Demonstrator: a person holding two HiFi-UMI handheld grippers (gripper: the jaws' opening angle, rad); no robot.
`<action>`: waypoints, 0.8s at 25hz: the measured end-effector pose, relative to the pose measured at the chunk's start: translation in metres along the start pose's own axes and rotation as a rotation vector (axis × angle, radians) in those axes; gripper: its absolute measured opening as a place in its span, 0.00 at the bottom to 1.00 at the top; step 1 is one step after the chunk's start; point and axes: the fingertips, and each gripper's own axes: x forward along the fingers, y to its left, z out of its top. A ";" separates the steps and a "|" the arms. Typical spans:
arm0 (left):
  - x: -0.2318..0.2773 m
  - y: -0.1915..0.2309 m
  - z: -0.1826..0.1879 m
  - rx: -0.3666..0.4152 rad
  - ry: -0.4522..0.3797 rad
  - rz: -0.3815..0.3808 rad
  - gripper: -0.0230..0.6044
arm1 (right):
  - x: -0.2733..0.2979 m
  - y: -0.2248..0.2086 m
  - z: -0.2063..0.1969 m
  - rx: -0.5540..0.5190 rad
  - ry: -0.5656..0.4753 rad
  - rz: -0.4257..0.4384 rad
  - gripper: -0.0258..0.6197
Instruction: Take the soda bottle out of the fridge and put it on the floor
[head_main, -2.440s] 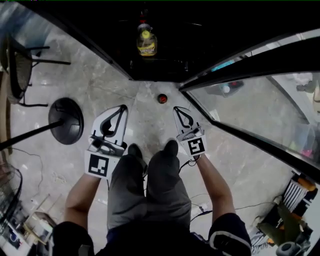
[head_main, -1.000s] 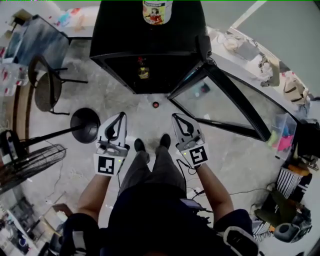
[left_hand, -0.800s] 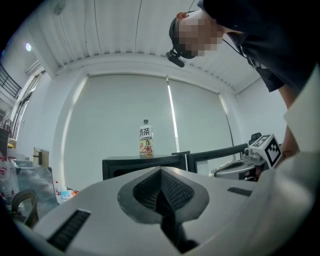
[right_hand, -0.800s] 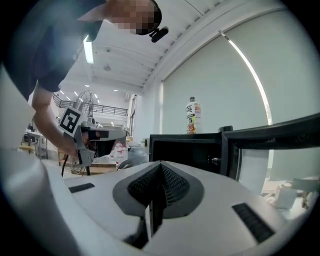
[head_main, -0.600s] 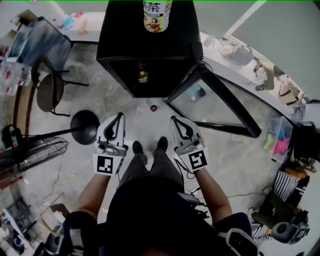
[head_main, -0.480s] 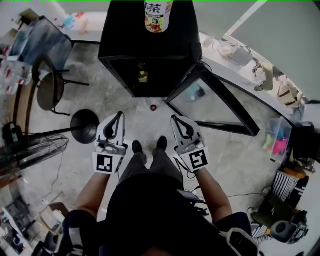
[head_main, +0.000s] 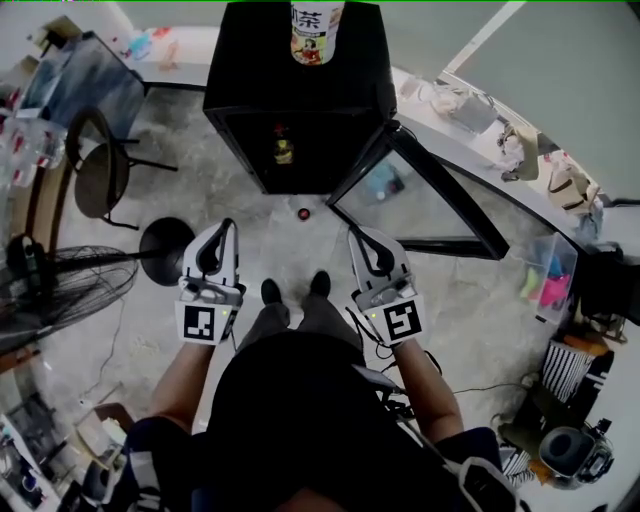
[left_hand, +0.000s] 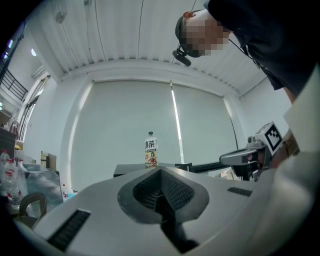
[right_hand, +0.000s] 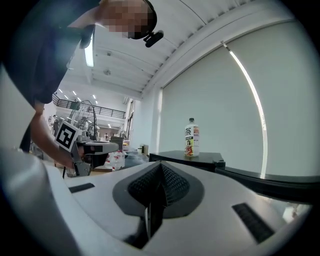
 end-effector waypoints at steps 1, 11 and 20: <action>-0.002 0.001 0.001 -0.002 0.000 0.003 0.08 | -0.001 0.000 0.002 -0.006 0.002 -0.004 0.07; -0.012 -0.005 0.004 -0.005 0.000 0.005 0.08 | -0.008 -0.004 0.003 -0.026 0.029 -0.056 0.07; -0.012 -0.004 0.006 -0.005 -0.002 0.007 0.08 | -0.008 -0.004 0.005 -0.044 0.045 -0.076 0.07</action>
